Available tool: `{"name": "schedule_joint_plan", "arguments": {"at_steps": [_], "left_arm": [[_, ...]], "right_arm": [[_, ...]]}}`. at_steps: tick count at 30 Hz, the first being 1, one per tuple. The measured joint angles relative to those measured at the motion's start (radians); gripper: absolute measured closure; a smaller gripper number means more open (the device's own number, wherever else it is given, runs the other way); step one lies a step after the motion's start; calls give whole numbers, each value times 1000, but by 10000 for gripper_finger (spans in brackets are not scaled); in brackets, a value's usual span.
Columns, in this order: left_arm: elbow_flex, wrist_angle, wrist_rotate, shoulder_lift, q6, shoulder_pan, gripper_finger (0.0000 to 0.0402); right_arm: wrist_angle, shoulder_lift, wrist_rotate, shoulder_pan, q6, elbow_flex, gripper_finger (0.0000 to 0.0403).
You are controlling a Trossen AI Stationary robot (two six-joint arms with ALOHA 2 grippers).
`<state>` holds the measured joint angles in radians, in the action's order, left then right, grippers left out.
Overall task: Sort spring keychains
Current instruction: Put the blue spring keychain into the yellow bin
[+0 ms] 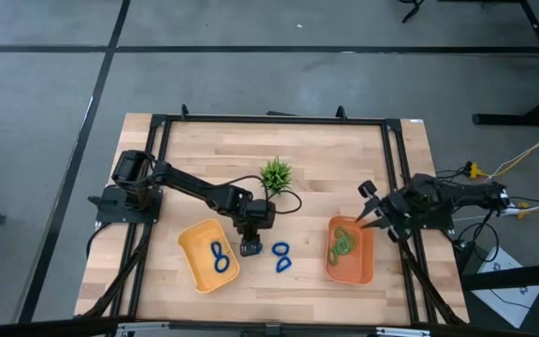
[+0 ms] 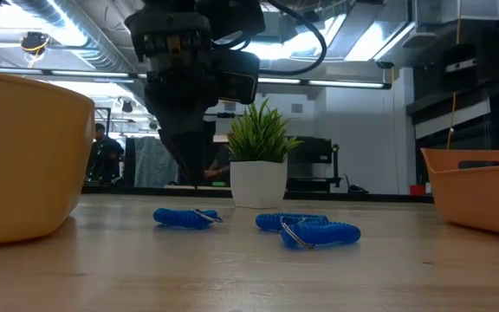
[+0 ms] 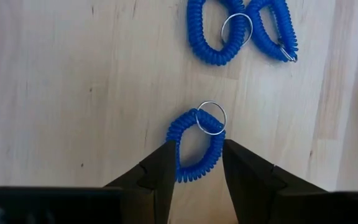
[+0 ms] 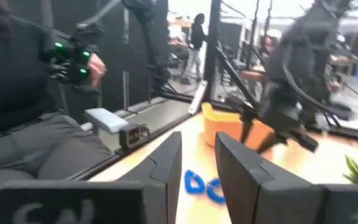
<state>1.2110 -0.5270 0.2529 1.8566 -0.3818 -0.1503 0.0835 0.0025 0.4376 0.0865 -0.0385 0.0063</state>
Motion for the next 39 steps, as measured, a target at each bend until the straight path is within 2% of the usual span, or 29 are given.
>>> {"name": "schedule_joint_plan", "arguments": {"at_steps": [10, 20, 22, 36, 39], "left_arm": [[0, 0, -26, 1, -62, -12, 274], [0, 0, -37, 1, -174, -12, 274], [0, 0, -38, 1, -184, -12, 274], [0, 0, -42, 2, -200, -13, 274], [-1, 6, -41, 33, -174, -13, 274]], "right_arm": [[-8, 0, -7, -125, 51, 0, 305], [-60, 2, -383, -149, 165, 1, 305], [-68, 2, -427, -149, 166, 1, 305], [-67, 2, -427, -148, 134, 1, 305], [-67, 2, -427, -148, 135, 1, 305]]}}
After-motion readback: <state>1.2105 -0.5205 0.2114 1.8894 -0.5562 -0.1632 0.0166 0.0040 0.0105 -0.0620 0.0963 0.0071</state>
